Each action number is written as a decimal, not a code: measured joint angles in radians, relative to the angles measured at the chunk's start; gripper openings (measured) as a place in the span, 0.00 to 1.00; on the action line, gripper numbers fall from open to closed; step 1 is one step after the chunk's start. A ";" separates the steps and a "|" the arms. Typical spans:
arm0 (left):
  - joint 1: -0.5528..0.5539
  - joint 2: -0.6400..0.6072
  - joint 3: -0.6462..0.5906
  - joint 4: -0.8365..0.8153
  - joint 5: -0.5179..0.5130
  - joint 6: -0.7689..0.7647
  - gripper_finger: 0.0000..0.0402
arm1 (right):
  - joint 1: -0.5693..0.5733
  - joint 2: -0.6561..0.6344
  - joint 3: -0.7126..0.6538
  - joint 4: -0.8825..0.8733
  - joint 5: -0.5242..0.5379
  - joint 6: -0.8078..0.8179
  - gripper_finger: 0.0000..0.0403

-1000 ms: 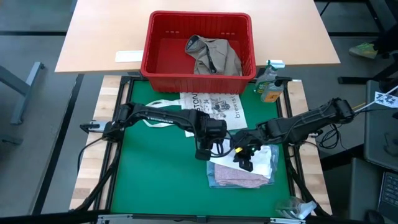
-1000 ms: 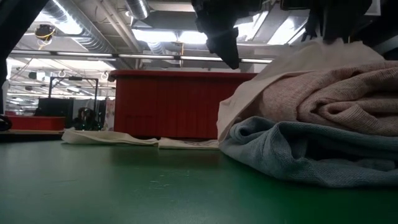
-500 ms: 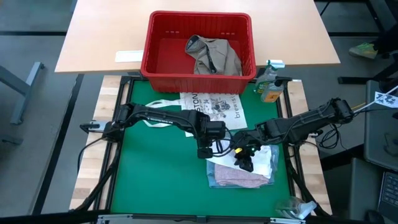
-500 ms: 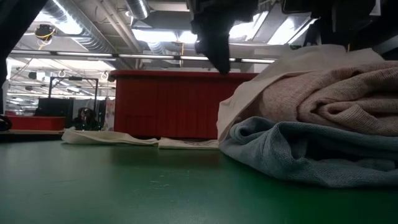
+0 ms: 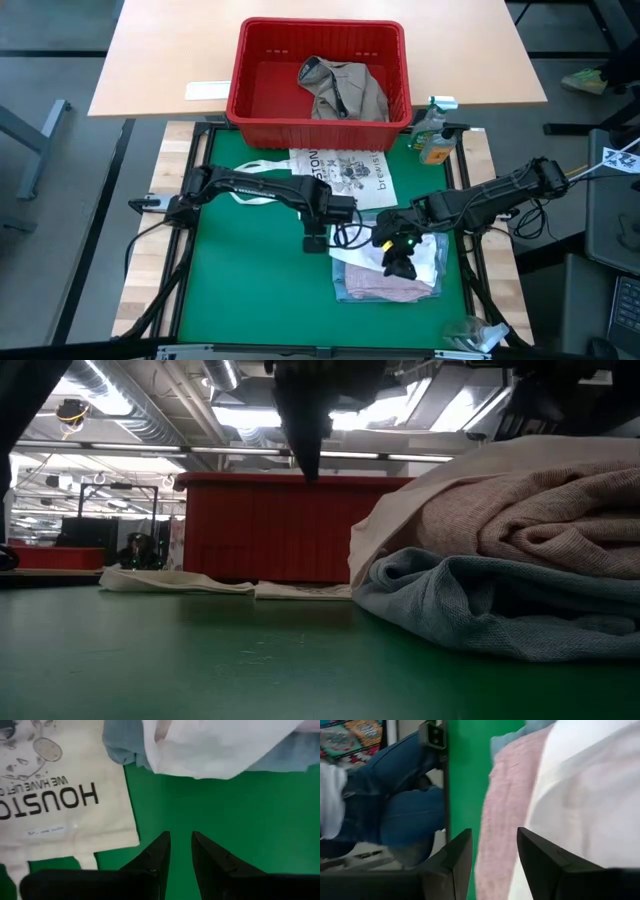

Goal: Fold Laundry from Bin
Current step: Fold the white underwear from the red laundry basket

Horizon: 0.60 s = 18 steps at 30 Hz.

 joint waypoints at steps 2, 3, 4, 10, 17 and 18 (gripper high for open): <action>0.000 -0.024 0.000 -0.009 -0.001 0.000 0.18 | 0.000 0.000 0.000 0.001 0.035 -0.001 0.39; 0.000 -0.033 0.000 -0.021 -0.003 0.000 0.18 | 0.000 -0.004 0.000 -0.002 0.046 -0.002 0.39; 0.000 -0.050 0.000 -0.024 -0.004 0.001 0.18 | 0.000 -0.009 0.003 -0.010 0.056 -0.005 0.39; 0.002 -0.141 0.000 -0.008 -0.010 -0.002 0.18 | 0.001 -0.068 0.073 -0.089 0.116 -0.079 0.39; 0.005 -0.236 -0.080 0.020 -0.011 -0.010 0.18 | 0.000 -0.176 0.097 -0.216 0.241 -0.107 0.39; 0.006 -0.259 -0.115 0.025 -0.011 -0.022 0.18 | 0.000 -0.192 0.097 -0.240 0.258 -0.107 0.39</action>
